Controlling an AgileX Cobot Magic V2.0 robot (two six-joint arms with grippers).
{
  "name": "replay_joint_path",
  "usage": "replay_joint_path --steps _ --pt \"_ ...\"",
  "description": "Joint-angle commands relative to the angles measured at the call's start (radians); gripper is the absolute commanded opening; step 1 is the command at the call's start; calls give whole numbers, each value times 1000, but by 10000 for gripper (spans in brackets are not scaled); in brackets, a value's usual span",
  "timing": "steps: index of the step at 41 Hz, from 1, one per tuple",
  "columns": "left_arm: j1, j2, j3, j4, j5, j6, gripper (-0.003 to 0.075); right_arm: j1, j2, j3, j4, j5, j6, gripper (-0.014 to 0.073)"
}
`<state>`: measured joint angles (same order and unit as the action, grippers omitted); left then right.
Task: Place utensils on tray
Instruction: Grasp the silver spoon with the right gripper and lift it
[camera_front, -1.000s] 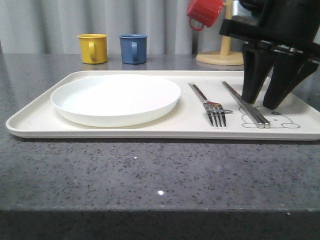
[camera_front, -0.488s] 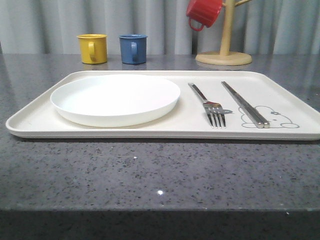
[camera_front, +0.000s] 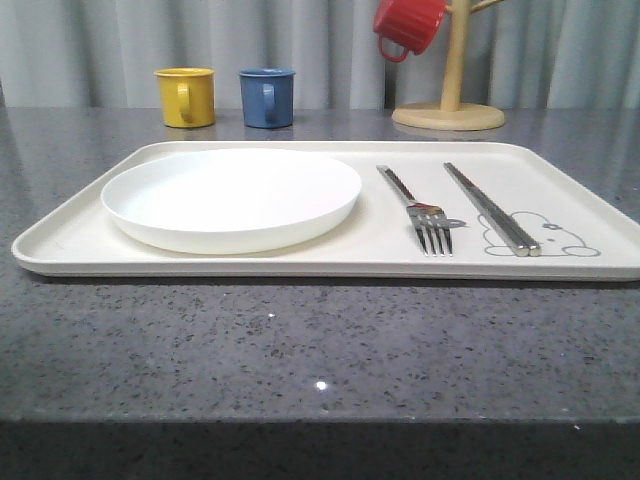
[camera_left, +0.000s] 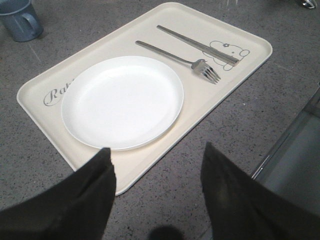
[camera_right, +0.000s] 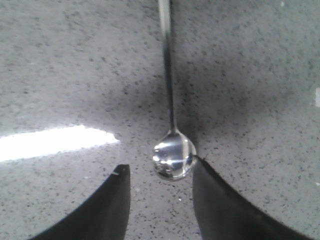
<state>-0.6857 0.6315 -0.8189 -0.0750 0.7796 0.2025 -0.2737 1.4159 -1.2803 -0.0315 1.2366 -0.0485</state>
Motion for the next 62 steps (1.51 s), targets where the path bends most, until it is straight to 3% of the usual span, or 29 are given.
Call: replay_joint_path --steps 1,12,36,39,45,48,62 --pt "1 -1 -24 -7 -74 -9 368 -17 -2 -21 -17 -33 -23 329" --pt "1 -1 -24 -7 -74 -9 368 -17 125 -23 -40 -43 -79 329" --pt "1 -1 -24 -7 -74 -9 368 -17 247 -24 -50 -207 -83 327" --pt "1 -1 -24 -7 -74 -9 368 -17 249 -24 -50 -208 -83 284" --pt "1 -1 -24 -7 -74 -9 368 -17 249 -25 -49 -191 -83 96" --pt "1 -1 -24 -7 -74 -9 368 -17 249 -25 -49 -177 -83 47" --pt "1 -1 -24 -7 -74 -9 368 -15 203 -32 -4 -164 -83 43"
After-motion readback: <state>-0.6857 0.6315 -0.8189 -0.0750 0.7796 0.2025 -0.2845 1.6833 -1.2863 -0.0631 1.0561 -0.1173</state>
